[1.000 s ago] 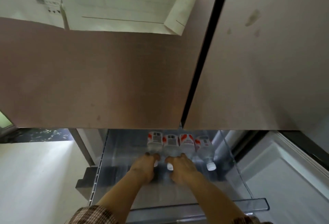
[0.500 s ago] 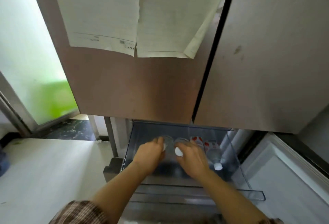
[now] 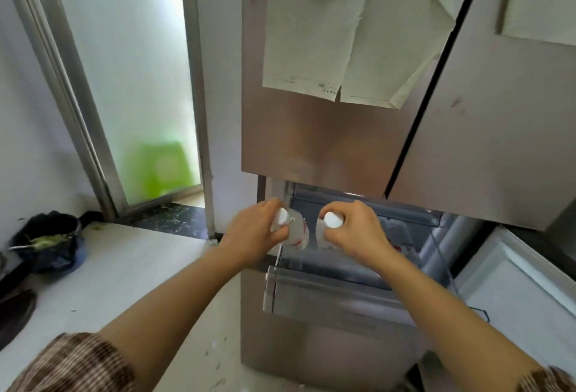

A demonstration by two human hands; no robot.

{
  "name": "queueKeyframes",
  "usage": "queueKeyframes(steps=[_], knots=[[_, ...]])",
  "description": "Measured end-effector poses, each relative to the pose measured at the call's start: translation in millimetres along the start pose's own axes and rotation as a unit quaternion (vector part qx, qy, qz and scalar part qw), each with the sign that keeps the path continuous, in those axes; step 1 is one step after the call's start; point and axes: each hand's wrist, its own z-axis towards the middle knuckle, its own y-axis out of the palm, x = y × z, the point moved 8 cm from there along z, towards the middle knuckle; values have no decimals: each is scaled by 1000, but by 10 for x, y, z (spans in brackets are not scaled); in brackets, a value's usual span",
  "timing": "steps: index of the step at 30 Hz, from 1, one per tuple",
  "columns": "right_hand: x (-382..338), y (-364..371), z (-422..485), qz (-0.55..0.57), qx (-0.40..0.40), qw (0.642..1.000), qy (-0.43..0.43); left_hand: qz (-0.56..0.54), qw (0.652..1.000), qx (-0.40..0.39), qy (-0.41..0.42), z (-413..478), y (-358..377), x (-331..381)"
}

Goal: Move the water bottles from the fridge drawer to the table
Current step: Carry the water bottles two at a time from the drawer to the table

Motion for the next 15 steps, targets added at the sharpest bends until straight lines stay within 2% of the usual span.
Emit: queueKeyframes(steps=[4,8,15], knots=[[-849,-52,-251,25,20,998,-55,14,998,57,-8,-508,-805,-149],[-1675,175,-582,72,1,993,-92,35,995,84,-44,-1223,-1467,-463],[-2991,1263,-1222,95,-128,976,-148,106,981,51,-156,-2696,-2273,-1283]])
